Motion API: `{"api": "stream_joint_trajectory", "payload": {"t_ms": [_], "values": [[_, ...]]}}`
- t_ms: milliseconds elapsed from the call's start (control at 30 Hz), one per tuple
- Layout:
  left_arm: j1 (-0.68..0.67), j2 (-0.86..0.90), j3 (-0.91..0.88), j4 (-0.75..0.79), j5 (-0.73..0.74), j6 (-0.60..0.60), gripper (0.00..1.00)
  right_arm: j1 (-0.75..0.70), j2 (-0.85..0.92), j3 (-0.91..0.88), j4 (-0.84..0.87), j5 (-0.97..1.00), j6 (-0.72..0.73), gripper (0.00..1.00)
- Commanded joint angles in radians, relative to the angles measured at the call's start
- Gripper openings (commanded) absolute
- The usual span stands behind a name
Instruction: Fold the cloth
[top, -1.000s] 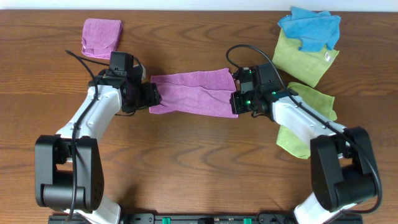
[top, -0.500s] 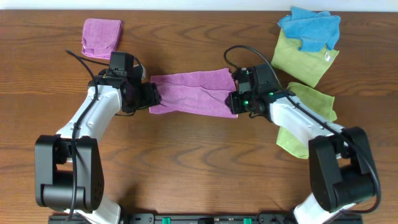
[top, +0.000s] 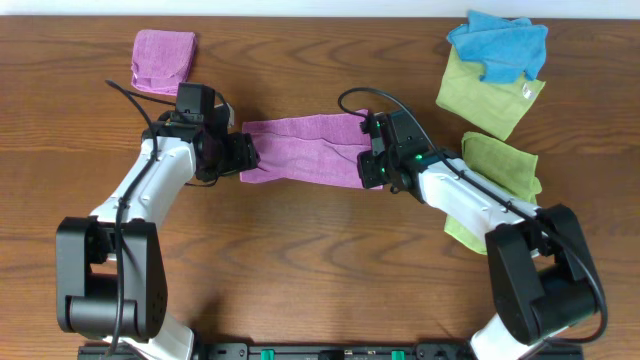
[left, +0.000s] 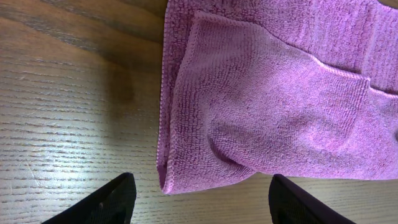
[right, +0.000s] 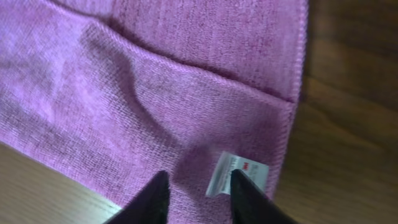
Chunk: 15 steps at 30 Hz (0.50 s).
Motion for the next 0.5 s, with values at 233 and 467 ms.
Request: {"api": "stream_joint_trajectory", "payload": {"t_ms": [233, 467], "values": [[0.003, 0.011, -0.001, -0.002, -0.001, 0.037, 0.7, -0.021, 0.016, 0.01, 0.001, 0.069, -0.003, 0.56], [0.003, 0.011, -0.001, -0.001, -0.001, 0.037, 0.7, -0.063, 0.029, 0.01, 0.008, 0.029, -0.005, 0.52]]}}
